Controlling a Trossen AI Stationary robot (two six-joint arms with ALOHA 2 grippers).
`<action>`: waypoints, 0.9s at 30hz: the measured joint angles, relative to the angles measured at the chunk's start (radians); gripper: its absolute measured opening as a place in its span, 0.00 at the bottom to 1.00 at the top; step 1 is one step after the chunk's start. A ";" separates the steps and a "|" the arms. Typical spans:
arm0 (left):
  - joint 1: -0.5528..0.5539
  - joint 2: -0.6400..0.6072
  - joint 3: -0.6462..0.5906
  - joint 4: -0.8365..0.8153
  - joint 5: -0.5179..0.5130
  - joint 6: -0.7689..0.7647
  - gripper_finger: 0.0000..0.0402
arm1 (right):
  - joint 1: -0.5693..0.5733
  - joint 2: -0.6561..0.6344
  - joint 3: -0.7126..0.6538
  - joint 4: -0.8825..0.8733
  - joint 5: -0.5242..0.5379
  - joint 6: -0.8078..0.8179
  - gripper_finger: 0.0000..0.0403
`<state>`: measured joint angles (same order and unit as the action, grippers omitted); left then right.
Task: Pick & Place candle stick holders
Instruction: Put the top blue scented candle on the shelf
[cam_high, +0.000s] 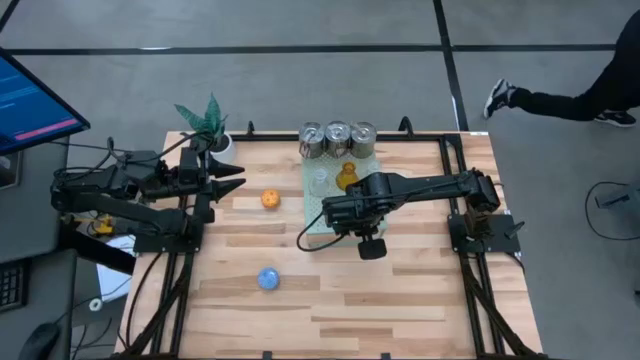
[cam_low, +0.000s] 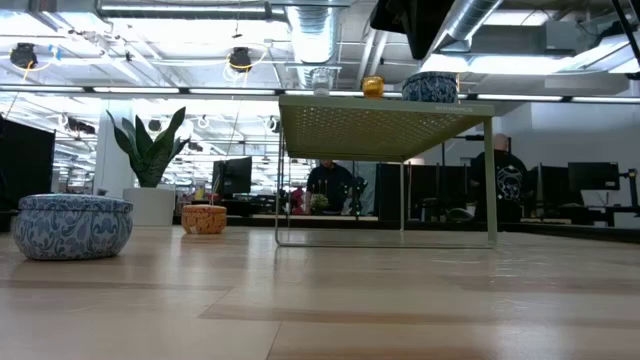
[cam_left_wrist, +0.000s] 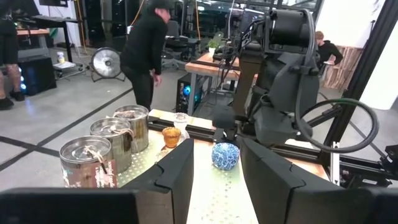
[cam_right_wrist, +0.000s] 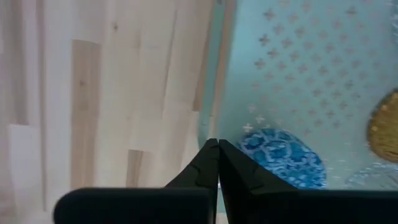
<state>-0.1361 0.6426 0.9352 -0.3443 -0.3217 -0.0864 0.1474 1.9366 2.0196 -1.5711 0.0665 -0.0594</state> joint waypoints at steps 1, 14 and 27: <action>0.000 0.000 0.000 0.000 0.000 0.000 0.33 | -0.003 0.000 0.000 0.000 0.013 0.004 0.01; 0.000 0.000 0.000 -0.022 0.000 0.000 0.33 | -0.044 0.000 0.000 0.000 0.009 0.008 0.00; 0.000 0.000 0.000 -0.031 0.000 0.003 0.33 | -0.032 0.000 -0.001 0.000 0.012 0.005 0.00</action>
<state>-0.1361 0.6422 0.9352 -0.3748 -0.3214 -0.0834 0.1157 1.9366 2.0186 -1.5710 0.0786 -0.0544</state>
